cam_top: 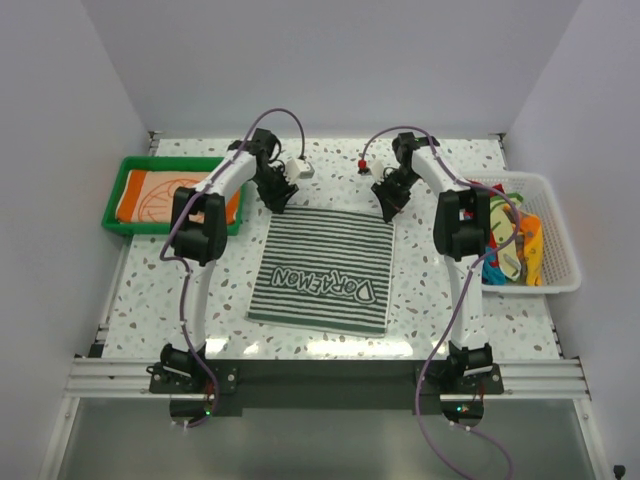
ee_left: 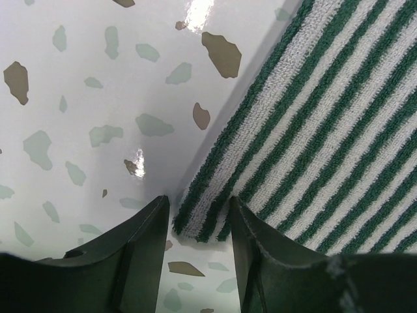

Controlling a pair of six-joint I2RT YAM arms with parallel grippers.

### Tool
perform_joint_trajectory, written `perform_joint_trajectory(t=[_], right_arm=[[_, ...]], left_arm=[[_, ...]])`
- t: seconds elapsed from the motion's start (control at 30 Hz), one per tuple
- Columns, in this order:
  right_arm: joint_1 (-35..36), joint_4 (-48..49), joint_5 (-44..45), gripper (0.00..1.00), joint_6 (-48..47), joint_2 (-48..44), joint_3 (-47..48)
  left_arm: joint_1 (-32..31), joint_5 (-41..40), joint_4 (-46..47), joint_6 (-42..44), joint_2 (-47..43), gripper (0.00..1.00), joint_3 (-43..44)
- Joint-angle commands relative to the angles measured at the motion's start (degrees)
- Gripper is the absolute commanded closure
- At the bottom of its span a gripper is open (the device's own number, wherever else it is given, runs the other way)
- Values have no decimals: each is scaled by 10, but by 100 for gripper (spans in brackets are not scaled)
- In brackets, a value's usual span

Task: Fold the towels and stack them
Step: Fold the towel

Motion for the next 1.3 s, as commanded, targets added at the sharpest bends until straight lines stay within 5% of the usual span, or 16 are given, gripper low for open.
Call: perform_joint_trajectory(t=[0.0, 0.23, 0.4, 0.57, 0.87, 1.27], right_arm=[[4, -1, 24, 100, -2, 5, -17], [4, 4, 34, 100, -2, 8, -14], [5, 20, 39, 100, 2, 4, -6], [5, 43, 60, 100, 12, -6, 24], [9, 228, 147, 100, 46, -88, 1], [38, 255, 167, 100, 74, -197, -102]], left_arm=[[0, -8, -31, 6, 22, 53, -20], [0, -33, -36, 5, 32, 68, -37], [1, -44, -39, 5, 40, 100, -28], [1, -55, -9, -5, 30, 100, 7], [2, -121, 232, -62, -40, 100, 3], [-7, -153, 308, -120, -179, 100, -153]])
